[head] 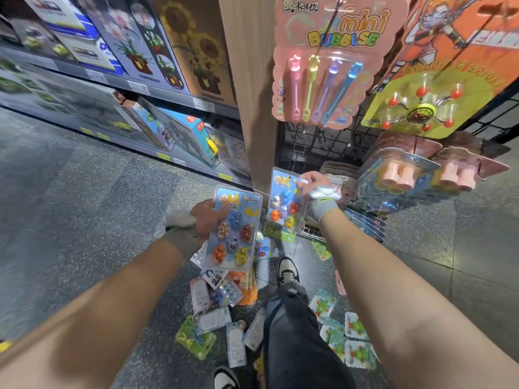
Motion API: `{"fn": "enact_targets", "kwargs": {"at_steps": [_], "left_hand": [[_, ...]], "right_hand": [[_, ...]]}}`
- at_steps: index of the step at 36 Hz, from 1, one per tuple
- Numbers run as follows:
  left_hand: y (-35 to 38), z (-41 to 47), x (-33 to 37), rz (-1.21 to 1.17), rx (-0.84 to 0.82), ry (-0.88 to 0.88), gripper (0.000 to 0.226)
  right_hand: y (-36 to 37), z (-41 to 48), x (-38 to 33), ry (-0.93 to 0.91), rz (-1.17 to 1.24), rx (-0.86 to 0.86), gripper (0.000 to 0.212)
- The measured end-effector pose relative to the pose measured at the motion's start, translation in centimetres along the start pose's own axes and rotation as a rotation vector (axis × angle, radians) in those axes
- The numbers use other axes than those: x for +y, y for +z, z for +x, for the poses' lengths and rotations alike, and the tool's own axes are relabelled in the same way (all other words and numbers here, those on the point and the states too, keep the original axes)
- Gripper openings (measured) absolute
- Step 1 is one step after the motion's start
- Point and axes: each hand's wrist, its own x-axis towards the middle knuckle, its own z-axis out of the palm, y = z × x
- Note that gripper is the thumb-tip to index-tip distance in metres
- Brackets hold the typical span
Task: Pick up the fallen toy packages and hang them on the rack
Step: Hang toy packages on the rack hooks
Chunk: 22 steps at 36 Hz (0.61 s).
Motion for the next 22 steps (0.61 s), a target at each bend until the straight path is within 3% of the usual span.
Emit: {"fn": "enact_targets", "kwargs": {"at_steps": [2,7,10,13,19,22], "left_hand": [[0.2,-0.4,0.3,0.003,0.02,-0.006,0.048],[0.3,0.0,-0.3,-0.002,-0.006,-0.018,0.056],[0.3,0.3,0.0,-0.004,-0.02,-0.007,0.042],[-0.1,1.6,-0.5,-0.017,-0.021,-0.019,0.055],[1.4,1.9,0.4,-0.035,-0.047,-0.046,0.013],[2.2,2.4,0.1,-0.019,-0.061,-0.044,0.013]], "right_hand": [[-0.1,0.0,-0.1,0.002,-0.02,0.003,0.019],[0.8,0.6,0.4,0.025,0.039,0.083,0.015],[1.1,1.0,0.3,0.052,0.111,0.109,0.014],[1.1,1.4,0.0,0.096,0.181,0.142,0.016],[1.4,4.0,0.2,0.129,0.297,0.195,0.021],[1.2,4.4,-0.1,0.089,0.179,0.23,0.01]]}}
